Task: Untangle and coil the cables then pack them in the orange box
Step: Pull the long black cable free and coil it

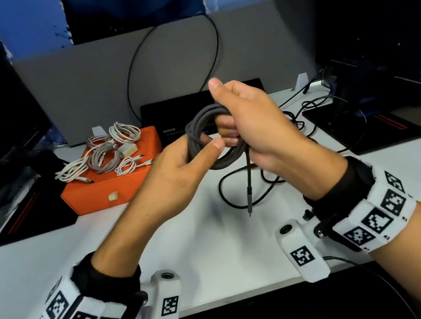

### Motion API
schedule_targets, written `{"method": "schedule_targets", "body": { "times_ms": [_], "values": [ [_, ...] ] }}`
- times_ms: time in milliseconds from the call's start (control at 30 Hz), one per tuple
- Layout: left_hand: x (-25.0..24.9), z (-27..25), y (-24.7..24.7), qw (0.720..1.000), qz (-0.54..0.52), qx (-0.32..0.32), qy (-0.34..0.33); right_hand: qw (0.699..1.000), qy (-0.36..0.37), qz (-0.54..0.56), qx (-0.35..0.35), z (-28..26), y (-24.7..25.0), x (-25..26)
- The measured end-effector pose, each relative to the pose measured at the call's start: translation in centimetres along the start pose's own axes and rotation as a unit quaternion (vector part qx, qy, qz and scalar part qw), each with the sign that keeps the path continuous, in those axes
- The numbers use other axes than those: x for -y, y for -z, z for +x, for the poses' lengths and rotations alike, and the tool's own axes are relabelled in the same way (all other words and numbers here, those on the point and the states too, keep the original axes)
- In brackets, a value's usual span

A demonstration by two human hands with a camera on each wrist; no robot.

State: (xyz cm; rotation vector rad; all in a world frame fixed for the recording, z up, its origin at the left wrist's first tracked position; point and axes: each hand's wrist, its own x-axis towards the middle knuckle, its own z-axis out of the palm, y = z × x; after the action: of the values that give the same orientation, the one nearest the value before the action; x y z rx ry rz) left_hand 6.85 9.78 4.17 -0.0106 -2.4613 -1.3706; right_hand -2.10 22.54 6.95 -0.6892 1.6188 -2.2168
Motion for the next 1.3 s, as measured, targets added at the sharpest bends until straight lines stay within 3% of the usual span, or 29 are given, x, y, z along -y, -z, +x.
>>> {"method": "schedule_targets", "body": {
  "times_ms": [100,233,300,467,567,800,867,933,1033,1133,1233,1267,1300],
  "values": [
    [-0.8,-0.6,0.0,0.986,-0.111,0.103,0.062,0.999,-0.02,0.04,-0.013,0.8,1.1,0.3],
    [-0.1,-0.5,1.4,0.986,-0.006,0.142,0.083,0.998,-0.045,0.024,0.024,1.2,1.6,0.6],
    [0.1,-0.3,2.2,0.992,0.014,0.107,0.066,0.997,-0.05,-0.021,0.056,1.1,1.7,0.6],
    [-0.7,-0.3,1.9,0.995,0.074,0.039,-0.056,0.99,-0.019,-0.112,0.088,0.5,0.9,-0.2],
    [-0.7,-0.4,1.1,0.986,0.156,0.001,-0.062,0.987,-0.006,-0.138,0.087,0.4,0.8,-0.4],
    [-1.0,-0.2,2.1,0.989,0.132,-0.052,-0.034,0.98,0.025,-0.174,0.096,0.9,1.4,0.4],
    [-1.0,-0.1,2.8,0.99,0.122,-0.073,-0.026,0.952,0.043,-0.27,0.135,1.3,2.9,1.2],
    [-1.0,-0.1,3.4,0.989,0.118,-0.087,-0.02,0.895,0.068,-0.398,0.189,1.4,4.5,2.0],
    [-1.2,-0.2,3.6,0.99,0.109,-0.086,-0.016,0.826,0.056,-0.5,0.255,1.3,5.8,2.4],
    [-1.4,-0.4,3.7,0.993,0.091,-0.078,-0.019,0.807,0.056,-0.536,0.239,1.9,5.7,1.7],
    [-1.5,-0.6,3.8,0.994,0.08,-0.066,-0.023,0.74,0.083,-0.638,0.198,2.5,5.8,0.7],
    [-1.5,-0.7,3.8,0.995,0.082,-0.061,-0.023,0.736,0.083,-0.644,0.19,2.7,5.9,0.4],
    [-1.6,-0.7,3.7,0.994,0.087,-0.058,-0.024,0.754,0.08,-0.625,0.186,2.8,5.9,0.2]
  ]
}}
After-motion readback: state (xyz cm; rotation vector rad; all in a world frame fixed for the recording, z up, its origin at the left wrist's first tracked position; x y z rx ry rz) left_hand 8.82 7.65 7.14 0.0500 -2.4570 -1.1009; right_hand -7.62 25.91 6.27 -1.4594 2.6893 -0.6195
